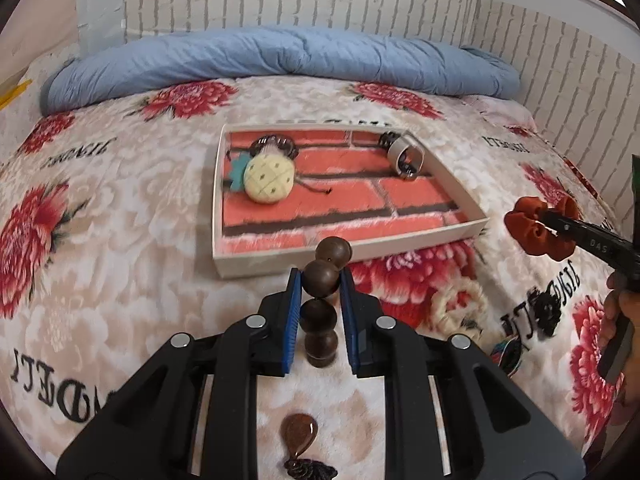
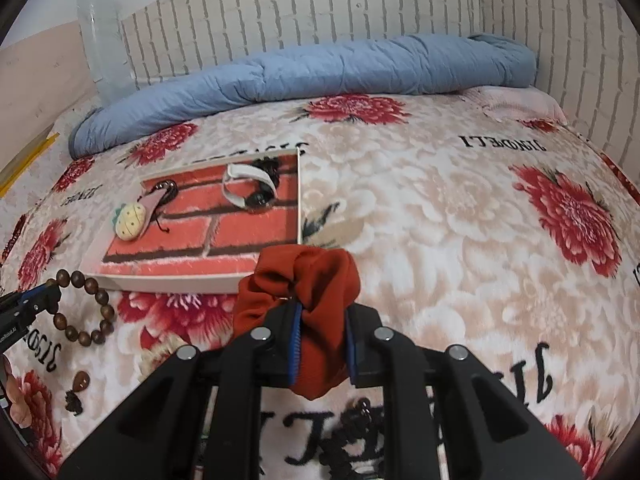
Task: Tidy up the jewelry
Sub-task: 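Carry bracelet in left tool and scrunchie in right tool into the tray, open both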
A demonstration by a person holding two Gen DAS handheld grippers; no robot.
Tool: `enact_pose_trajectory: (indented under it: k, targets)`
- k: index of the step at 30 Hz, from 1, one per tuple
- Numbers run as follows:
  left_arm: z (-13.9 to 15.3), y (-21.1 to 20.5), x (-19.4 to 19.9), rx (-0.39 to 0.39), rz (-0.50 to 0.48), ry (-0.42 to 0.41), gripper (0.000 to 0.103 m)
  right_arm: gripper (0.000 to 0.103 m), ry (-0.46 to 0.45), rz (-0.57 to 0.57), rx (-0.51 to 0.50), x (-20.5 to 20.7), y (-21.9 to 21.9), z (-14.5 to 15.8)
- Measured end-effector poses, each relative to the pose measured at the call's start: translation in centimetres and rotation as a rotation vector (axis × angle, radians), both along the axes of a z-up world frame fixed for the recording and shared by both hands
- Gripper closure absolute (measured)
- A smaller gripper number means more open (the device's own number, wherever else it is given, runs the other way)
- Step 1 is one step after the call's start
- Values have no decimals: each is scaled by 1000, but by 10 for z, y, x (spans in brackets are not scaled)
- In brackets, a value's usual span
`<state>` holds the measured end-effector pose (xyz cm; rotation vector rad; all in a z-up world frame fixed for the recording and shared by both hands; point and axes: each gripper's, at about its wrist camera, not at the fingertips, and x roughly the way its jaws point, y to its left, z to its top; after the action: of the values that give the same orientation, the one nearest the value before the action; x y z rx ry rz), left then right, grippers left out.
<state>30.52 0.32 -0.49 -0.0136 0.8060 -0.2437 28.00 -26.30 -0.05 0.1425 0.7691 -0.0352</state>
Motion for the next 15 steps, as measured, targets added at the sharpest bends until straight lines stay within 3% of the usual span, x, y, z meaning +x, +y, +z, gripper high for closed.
enact_pose_trajectory:
  k: [9,15]
  targets:
    - [36,-7,25,-6,-18,-50,85,85,-31,30,-2,30,24,21]
    - [36,-11,54,-10,-14,-52,85,85,-22,47,-13,58,40,19]
